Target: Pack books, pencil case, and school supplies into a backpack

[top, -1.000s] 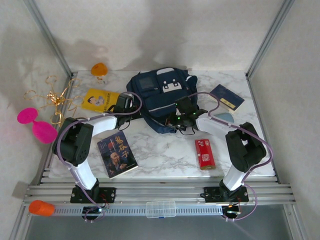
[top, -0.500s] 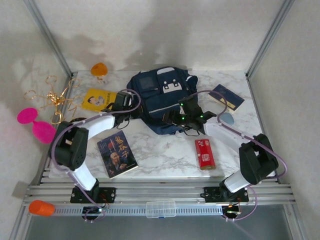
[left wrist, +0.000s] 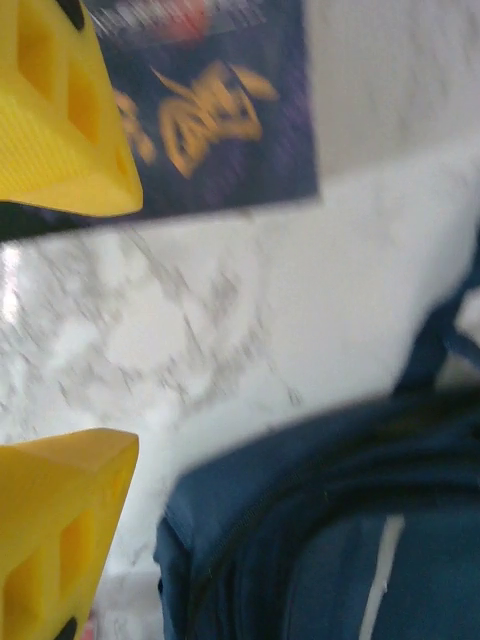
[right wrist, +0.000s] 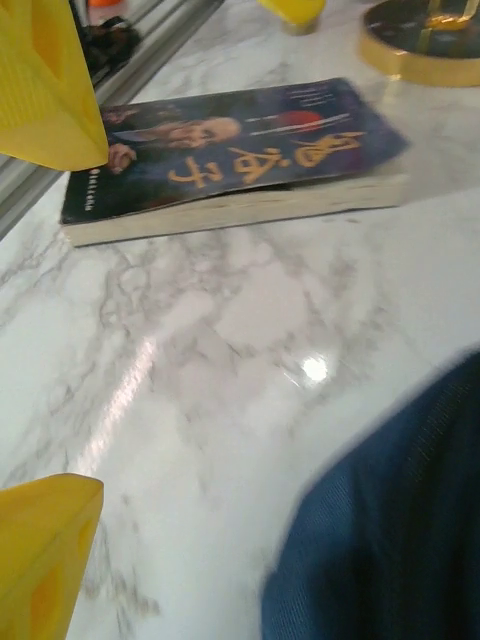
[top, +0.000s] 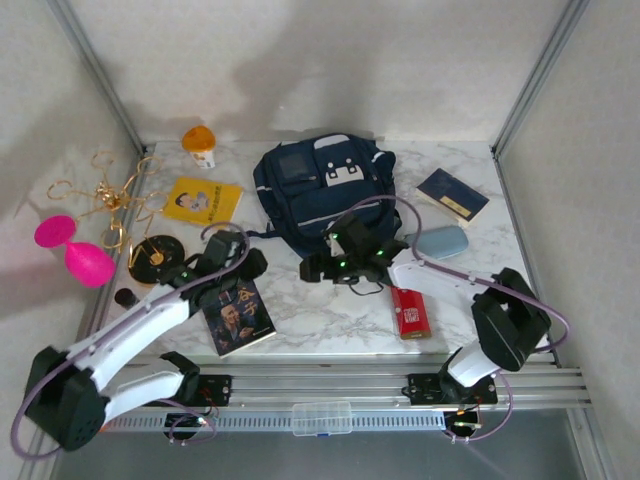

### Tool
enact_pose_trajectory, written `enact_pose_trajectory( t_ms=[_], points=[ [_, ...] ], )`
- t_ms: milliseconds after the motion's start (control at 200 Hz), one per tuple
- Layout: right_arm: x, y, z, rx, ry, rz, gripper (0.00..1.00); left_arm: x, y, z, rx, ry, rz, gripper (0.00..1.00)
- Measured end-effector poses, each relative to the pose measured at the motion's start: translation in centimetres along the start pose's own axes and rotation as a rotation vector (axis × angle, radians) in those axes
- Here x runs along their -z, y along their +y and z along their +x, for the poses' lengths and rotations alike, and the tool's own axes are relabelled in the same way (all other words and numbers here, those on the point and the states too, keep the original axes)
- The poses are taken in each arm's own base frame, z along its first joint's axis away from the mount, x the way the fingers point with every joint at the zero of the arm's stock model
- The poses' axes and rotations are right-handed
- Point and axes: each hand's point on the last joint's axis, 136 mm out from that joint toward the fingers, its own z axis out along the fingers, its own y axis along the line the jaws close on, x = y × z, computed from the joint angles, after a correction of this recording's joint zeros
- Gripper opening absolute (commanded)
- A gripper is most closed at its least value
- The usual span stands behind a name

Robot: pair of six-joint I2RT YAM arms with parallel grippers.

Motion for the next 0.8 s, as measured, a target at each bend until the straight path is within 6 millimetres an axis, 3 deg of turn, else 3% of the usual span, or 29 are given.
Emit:
enact_pose_trajectory(
  t_ms=[190, 335, 466, 581, 796],
  points=[
    [-2.9, 1.9, 2.9, 0.058, 0.083, -0.041, 0.79, 2.1, 5.9, 1.5, 0.096, -0.041, -0.137, 0.76],
    [-4.5, 1.8, 3.8, 0.060, 0.115, -0.041, 0.79, 1.3, 9.1, 3.1, 0.103, -0.027, -0.214, 0.83],
    [-4.7, 1.8, 3.7, 0.061, 0.111, -0.042, 0.79, 0.3, 11.9, 4.7, 0.118, 0.000, -0.285, 0.88],
    [-4.7, 1.8, 3.6, 0.062, 0.104, -0.040, 0.79, -0.4, 13.2, 5.7, 0.125, 0.018, -0.309, 0.86],
    [-4.6, 1.8, 3.4, 0.060, 0.096, -0.036, 0.79, -1.3, 13.2, 6.5, 0.143, 0.045, -0.295, 0.81]
  ],
)
